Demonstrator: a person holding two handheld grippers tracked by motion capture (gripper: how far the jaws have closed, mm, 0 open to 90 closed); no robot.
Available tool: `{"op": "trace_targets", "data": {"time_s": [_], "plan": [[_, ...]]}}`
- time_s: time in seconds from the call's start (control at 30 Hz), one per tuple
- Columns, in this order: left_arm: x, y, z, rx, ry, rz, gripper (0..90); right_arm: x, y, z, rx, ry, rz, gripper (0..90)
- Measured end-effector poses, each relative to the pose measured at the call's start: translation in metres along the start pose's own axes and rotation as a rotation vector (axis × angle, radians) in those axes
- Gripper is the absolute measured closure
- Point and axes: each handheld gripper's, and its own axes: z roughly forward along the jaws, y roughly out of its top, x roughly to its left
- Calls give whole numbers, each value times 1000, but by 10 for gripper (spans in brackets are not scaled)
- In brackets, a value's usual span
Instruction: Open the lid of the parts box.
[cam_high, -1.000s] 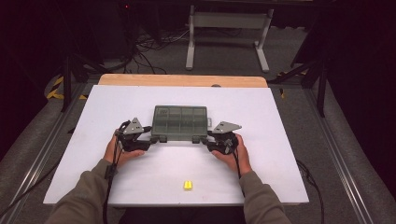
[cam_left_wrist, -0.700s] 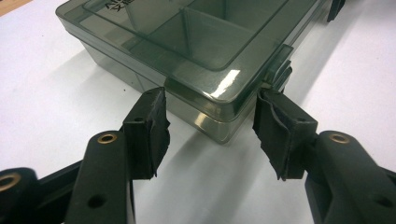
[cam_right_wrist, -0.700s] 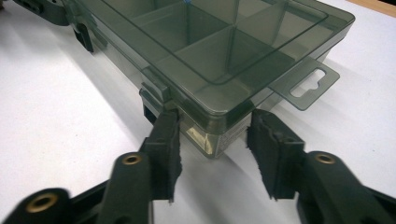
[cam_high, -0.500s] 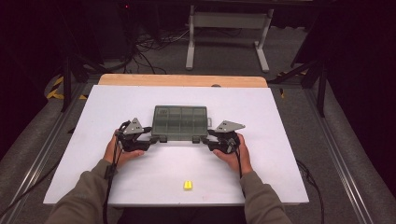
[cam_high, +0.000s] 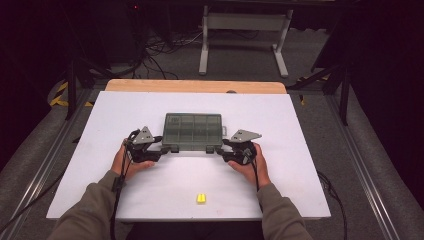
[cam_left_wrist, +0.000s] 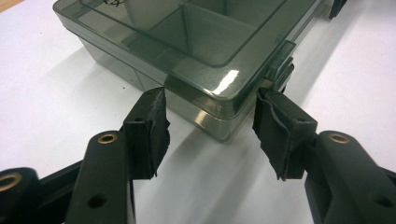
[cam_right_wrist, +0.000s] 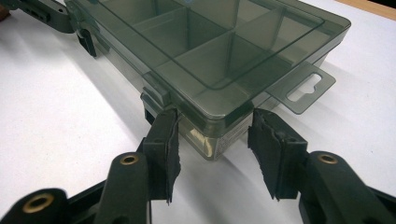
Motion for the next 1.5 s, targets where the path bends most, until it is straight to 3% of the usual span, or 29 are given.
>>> {"op": "trace_targets", "data": {"time_s": [0.17, 0.87, 1.2, 1.5], "plan": [[0, 0, 1, 11, -9, 5, 502, 0, 0, 0, 4, 3, -1, 521], [-1, 0, 1, 16, -3, 6, 512, -2, 0, -1, -2, 11, 4, 555], [-2, 1, 1, 16, 3, 16, 509, -1, 0, 0, 25, 21, 3, 580], [-2, 0, 1, 14, 8, 13, 501, 0, 0, 0, 27, 18, -8, 527]]}}
